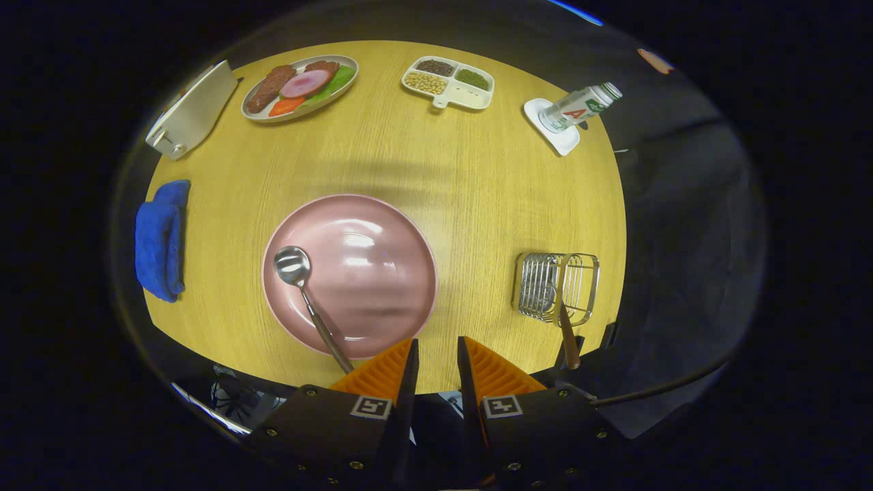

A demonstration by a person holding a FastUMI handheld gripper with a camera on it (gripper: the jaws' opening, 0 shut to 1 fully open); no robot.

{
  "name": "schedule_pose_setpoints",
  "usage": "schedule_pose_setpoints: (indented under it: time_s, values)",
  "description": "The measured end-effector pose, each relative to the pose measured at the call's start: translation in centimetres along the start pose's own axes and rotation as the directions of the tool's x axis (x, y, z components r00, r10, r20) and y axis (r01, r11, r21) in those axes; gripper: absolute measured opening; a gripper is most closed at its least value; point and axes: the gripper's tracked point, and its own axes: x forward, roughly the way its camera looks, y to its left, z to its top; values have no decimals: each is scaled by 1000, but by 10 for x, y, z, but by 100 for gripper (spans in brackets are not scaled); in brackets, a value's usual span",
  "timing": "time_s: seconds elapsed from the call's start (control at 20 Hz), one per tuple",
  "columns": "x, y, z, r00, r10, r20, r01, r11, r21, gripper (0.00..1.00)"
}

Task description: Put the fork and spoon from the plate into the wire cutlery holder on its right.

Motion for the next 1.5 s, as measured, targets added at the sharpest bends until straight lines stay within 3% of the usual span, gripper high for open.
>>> schedule_pose_setpoints:
  time_s: [0.85, 1.5]
  values:
    - [40, 100, -1, 996, 87, -35, -94, 951, -296, 34]
    - [79, 117, -8, 990, 130, -53, -140, 932, -335, 34]
